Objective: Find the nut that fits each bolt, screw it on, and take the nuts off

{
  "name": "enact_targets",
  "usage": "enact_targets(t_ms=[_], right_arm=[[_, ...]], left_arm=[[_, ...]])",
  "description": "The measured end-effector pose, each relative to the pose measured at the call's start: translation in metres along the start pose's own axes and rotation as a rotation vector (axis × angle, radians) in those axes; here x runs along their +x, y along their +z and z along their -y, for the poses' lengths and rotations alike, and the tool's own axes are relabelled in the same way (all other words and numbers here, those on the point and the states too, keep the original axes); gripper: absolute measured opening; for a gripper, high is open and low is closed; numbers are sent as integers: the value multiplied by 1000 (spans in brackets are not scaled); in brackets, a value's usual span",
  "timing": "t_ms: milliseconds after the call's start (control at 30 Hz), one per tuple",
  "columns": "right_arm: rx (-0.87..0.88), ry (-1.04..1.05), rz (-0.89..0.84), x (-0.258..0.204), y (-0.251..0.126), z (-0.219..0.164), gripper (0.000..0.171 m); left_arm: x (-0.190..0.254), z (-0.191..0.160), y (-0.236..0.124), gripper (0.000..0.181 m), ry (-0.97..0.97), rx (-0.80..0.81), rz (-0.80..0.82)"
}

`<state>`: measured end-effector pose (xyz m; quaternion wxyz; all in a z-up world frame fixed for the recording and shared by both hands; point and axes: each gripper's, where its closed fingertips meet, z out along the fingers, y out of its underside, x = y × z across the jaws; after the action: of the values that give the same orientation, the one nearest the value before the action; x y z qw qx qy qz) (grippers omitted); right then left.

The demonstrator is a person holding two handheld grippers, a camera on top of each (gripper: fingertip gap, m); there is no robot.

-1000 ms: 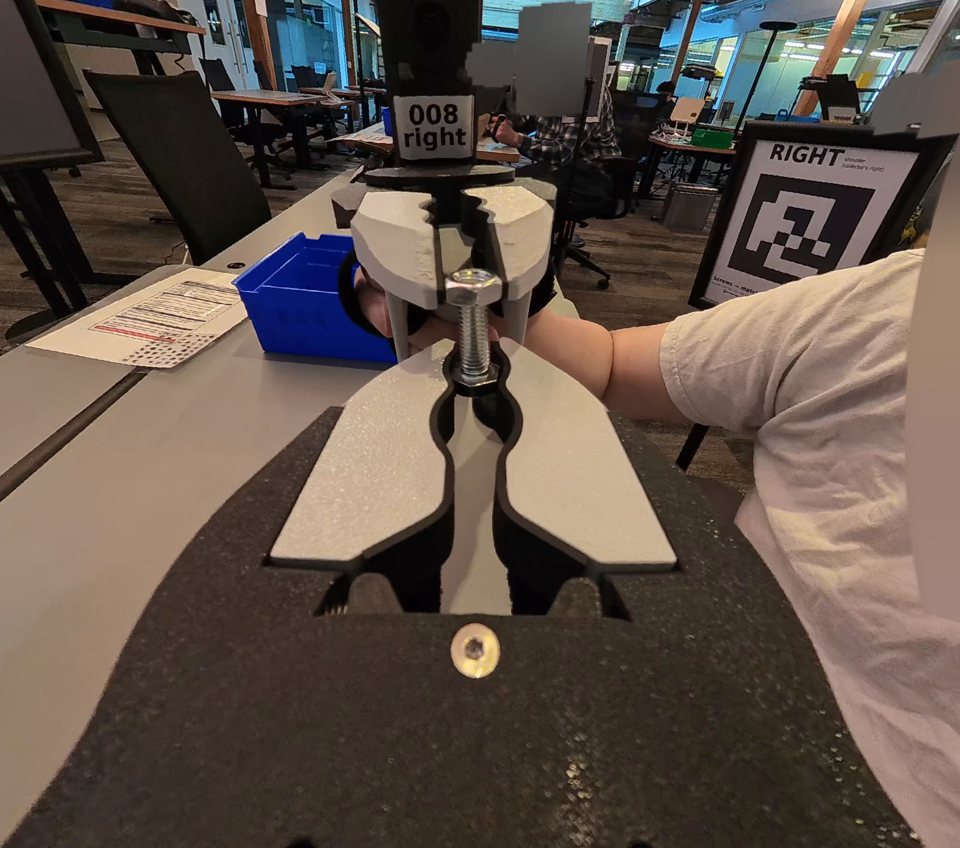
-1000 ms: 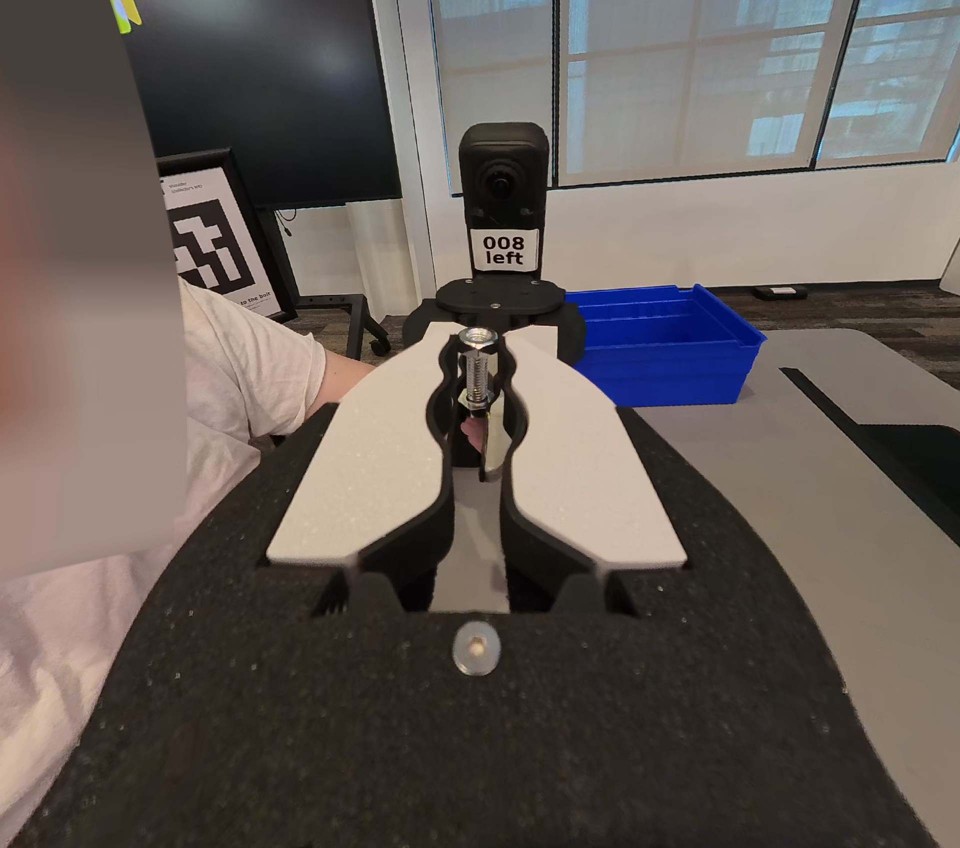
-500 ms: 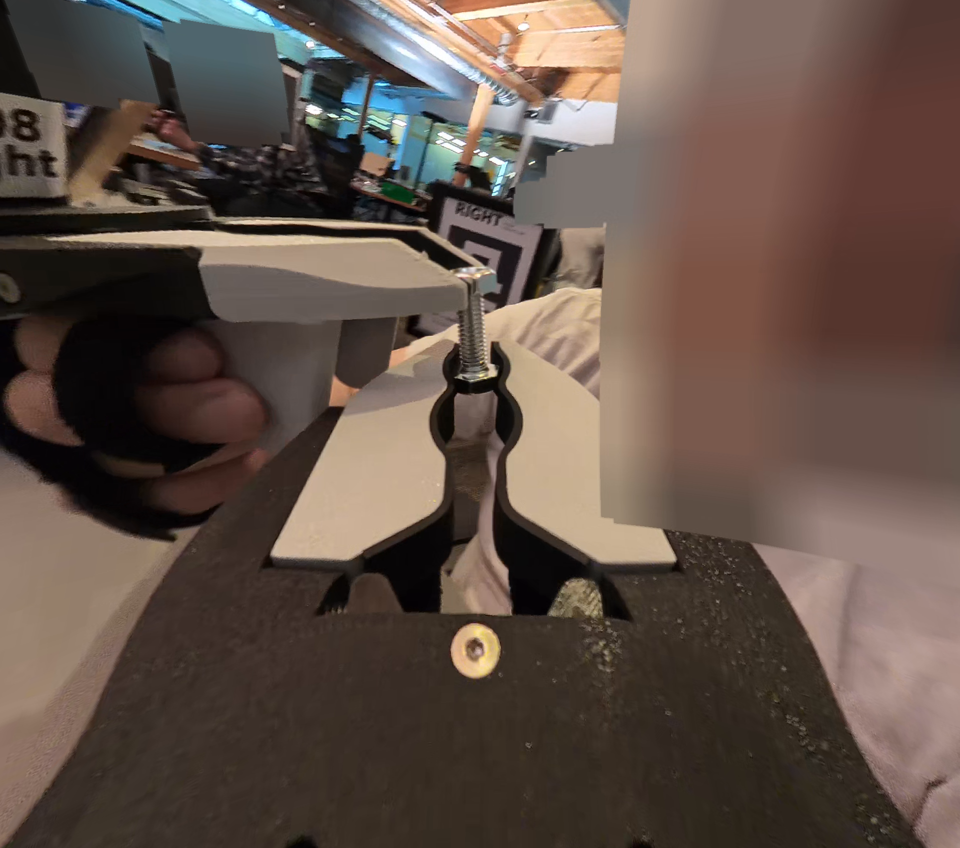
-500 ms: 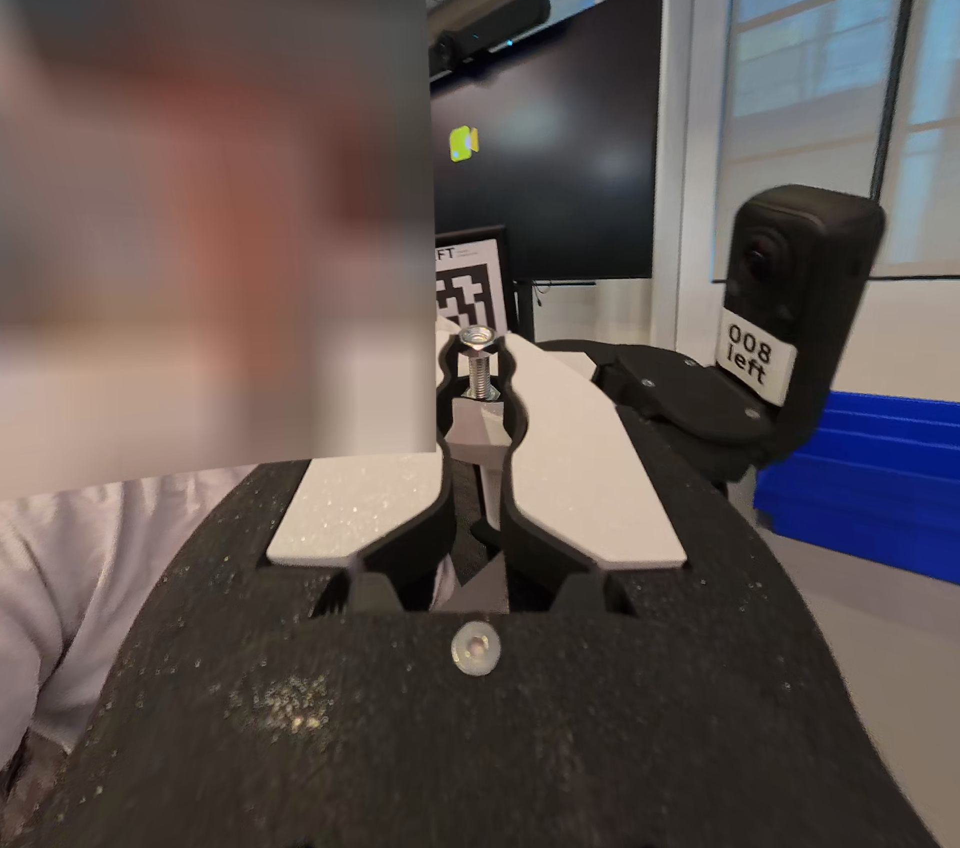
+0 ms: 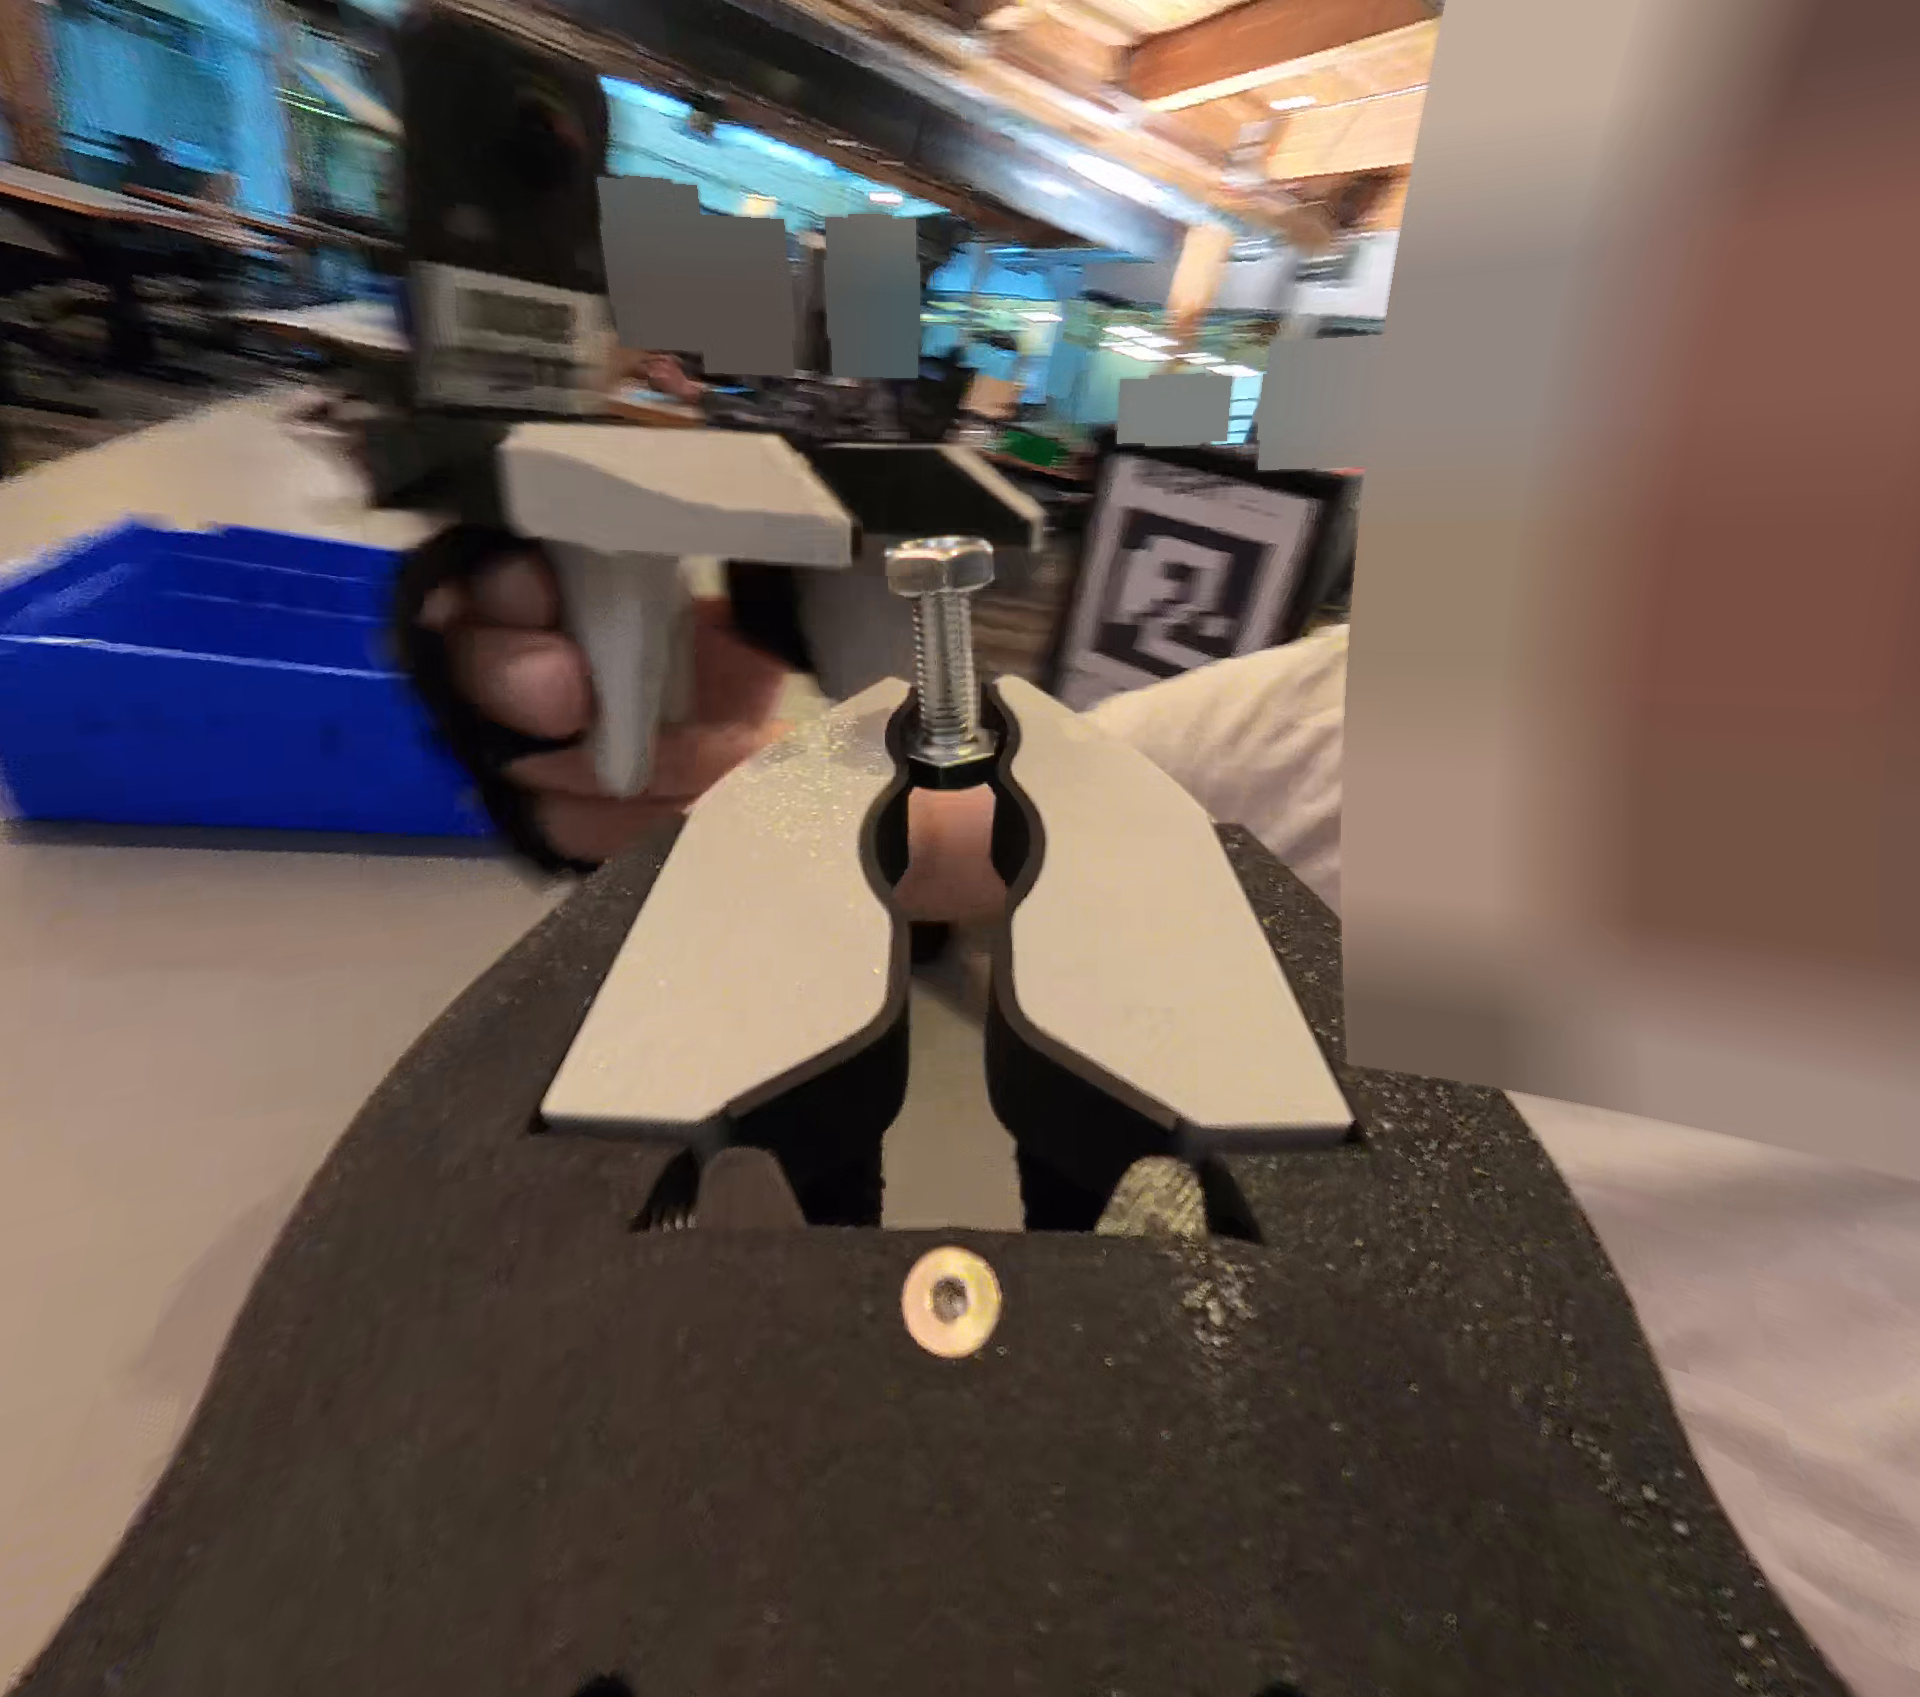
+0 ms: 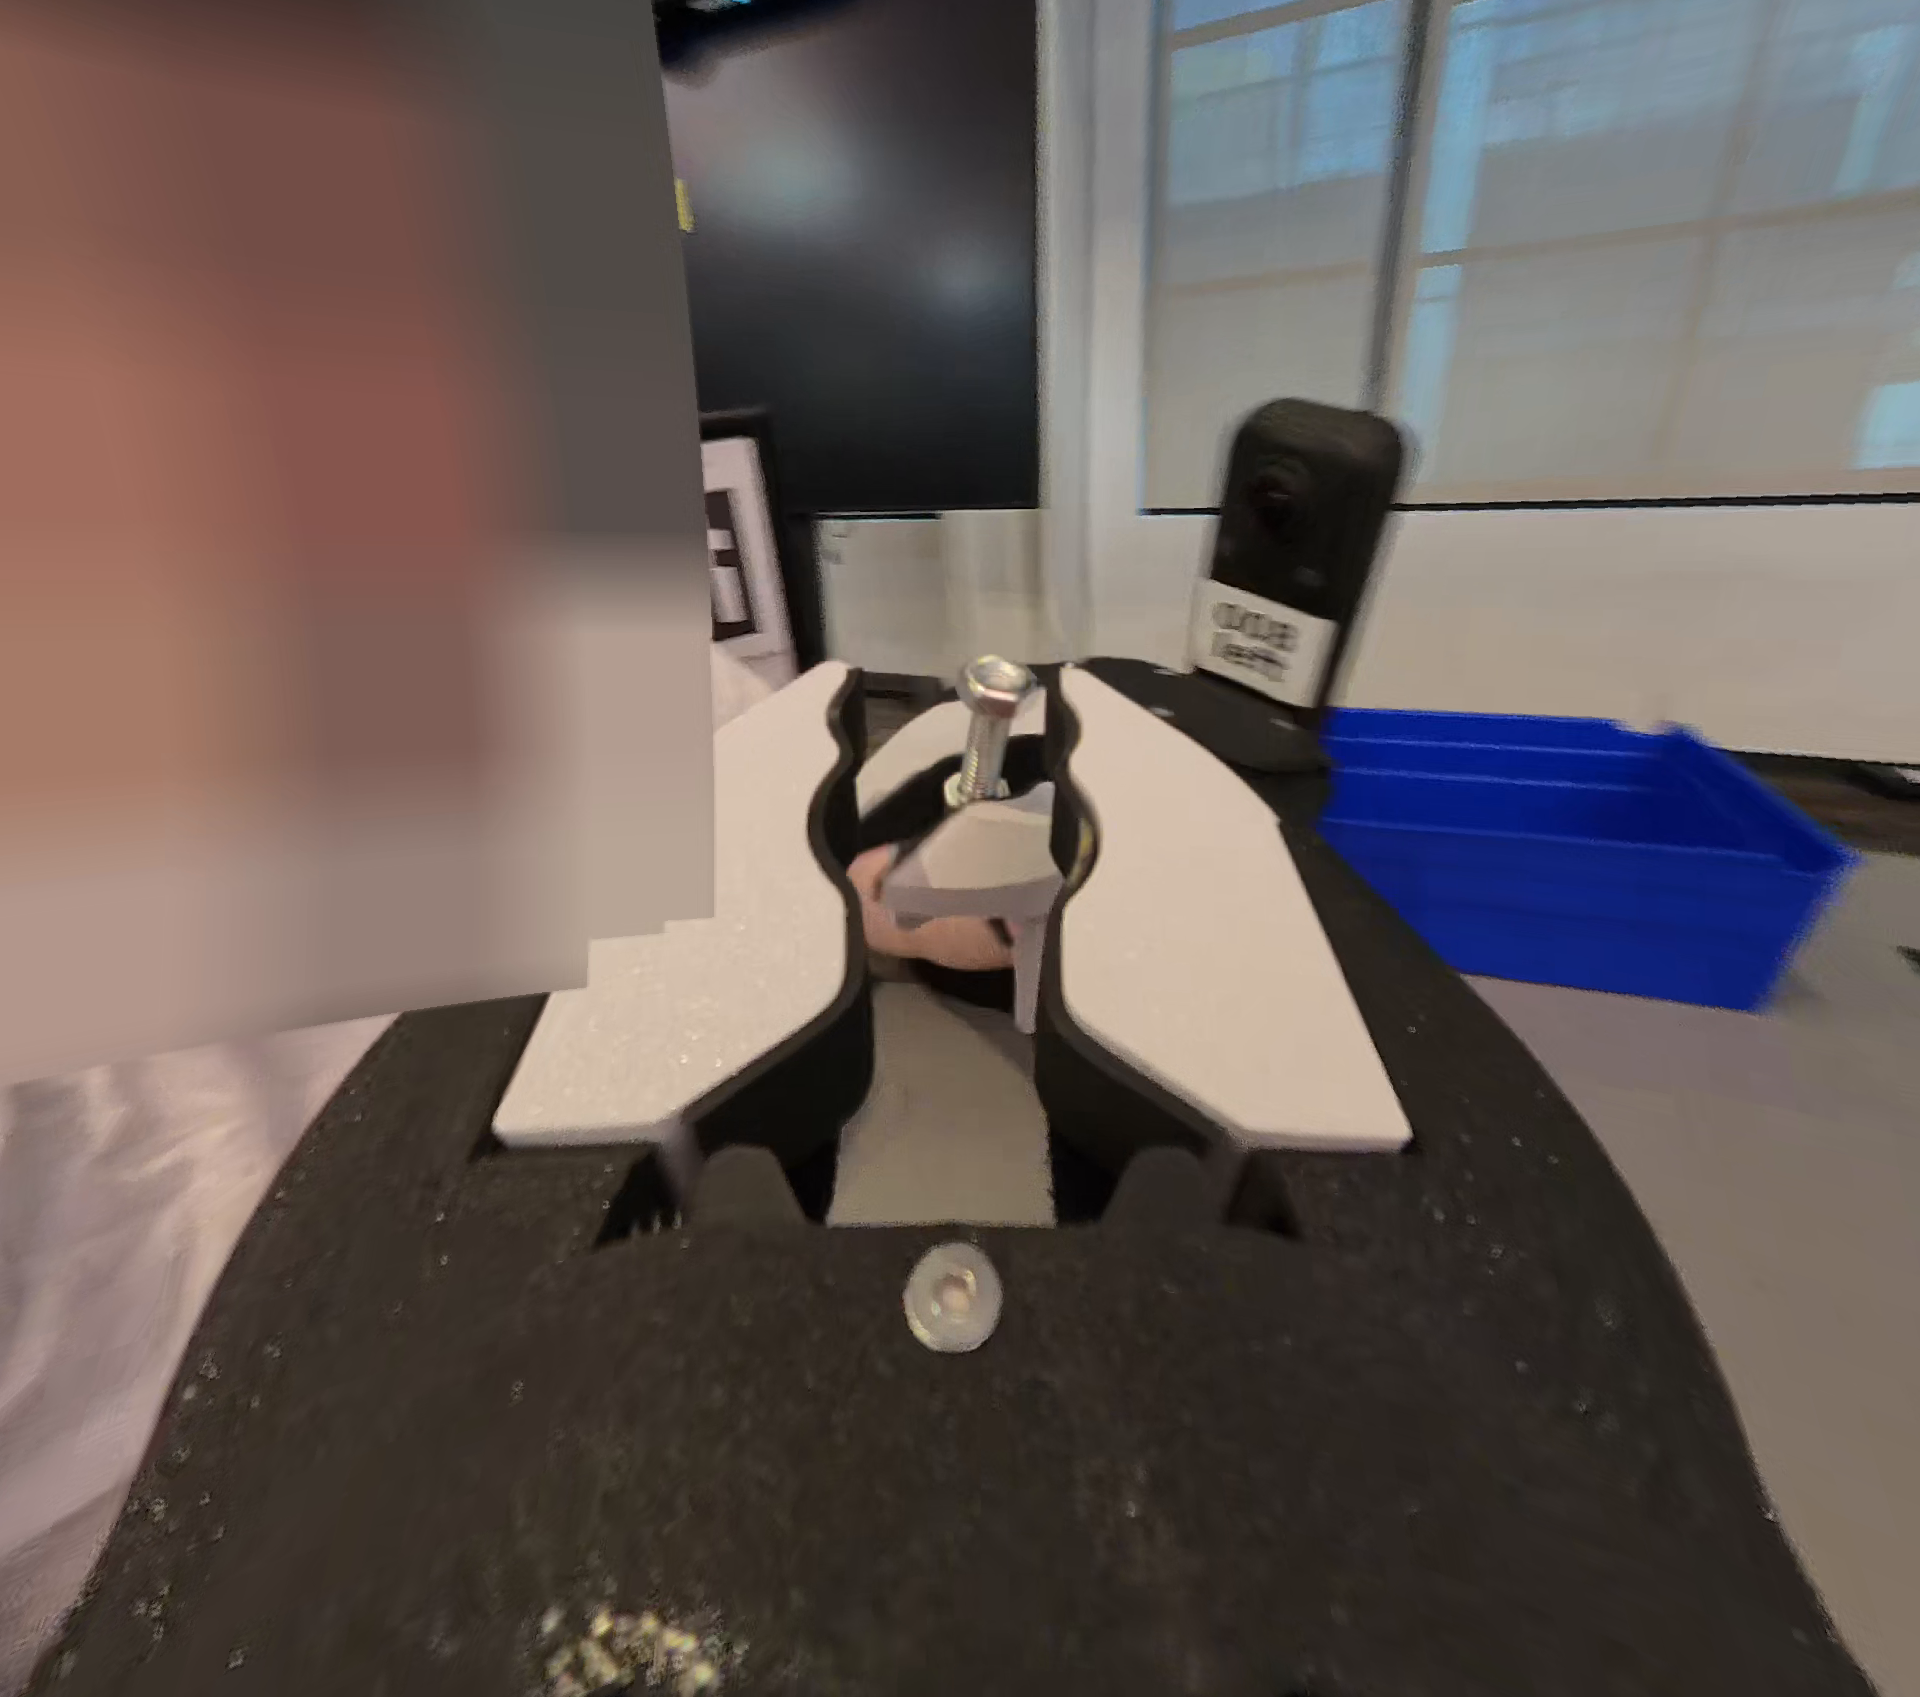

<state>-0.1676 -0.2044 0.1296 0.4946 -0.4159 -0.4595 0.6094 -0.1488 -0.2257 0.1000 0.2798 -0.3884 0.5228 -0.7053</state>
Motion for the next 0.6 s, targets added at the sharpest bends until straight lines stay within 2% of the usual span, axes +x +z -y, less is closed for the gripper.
enact_targets(t_ms=[100,200,367,533,600], right_arm=[[-22,-63,-288,31,-9,7,31],[-34,-86,-483,52,-15,5,31],[-75,-12,-550,58,-6,-9,32],[-85,-12,-540,54,-4,-9,15],[-96,0,-526,53,-4,-10,15]], left_arm=[[-42,2,-18,10,179,-33,347],[-56,7,-27,10,285,-32,501],[-66,6,-33,10,343,-51,614],[-65,5,-31,10,340,-58,605],[-63,4,-29,10,322,-57,578]])
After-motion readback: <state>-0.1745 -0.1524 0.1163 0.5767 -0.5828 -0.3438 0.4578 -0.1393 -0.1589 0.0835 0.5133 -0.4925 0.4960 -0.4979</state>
